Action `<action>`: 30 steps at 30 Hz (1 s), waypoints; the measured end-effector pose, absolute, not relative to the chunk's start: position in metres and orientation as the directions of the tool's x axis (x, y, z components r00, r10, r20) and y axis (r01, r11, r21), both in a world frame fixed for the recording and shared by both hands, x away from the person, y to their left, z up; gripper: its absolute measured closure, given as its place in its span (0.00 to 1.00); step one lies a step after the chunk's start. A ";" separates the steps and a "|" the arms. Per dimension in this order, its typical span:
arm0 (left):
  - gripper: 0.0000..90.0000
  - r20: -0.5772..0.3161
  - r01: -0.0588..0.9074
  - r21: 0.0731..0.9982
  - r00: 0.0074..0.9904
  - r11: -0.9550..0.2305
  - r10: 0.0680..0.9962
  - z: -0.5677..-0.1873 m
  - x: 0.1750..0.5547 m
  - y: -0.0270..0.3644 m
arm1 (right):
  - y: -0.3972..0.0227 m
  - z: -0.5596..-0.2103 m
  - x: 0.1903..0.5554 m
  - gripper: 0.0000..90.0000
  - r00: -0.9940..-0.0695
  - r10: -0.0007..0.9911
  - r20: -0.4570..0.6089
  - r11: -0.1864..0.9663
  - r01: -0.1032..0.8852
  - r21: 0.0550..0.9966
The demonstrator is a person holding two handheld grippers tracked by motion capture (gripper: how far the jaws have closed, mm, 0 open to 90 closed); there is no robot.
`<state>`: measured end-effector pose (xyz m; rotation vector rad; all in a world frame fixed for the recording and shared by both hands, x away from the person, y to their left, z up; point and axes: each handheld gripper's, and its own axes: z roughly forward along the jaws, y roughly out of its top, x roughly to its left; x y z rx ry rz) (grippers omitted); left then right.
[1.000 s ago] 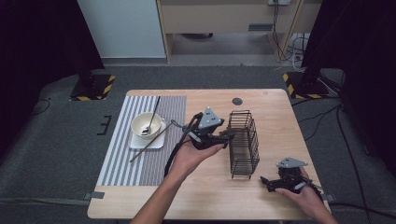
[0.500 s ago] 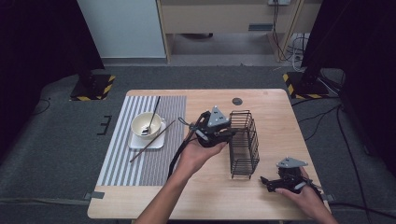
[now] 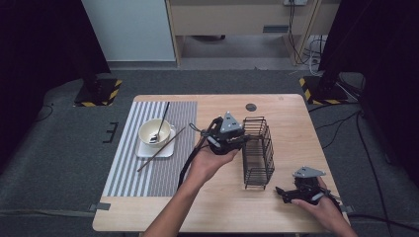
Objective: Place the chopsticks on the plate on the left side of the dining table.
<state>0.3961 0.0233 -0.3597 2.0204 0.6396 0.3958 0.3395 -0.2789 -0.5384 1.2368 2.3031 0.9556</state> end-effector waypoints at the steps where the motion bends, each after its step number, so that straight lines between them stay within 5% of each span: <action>1: 0.84 0.026 0.276 0.865 0.810 -0.420 0.585 -0.360 0.396 0.023 | -0.279 -0.538 0.339 0.00 -0.554 0.832 0.005 0.389 0.591 0.706; 30: 0.94 0.041 0.241 0.906 0.768 -0.347 0.640 -0.348 0.405 0.039 | -0.280 -0.538 0.339 0.01 -0.558 0.830 0.006 0.391 0.589 0.707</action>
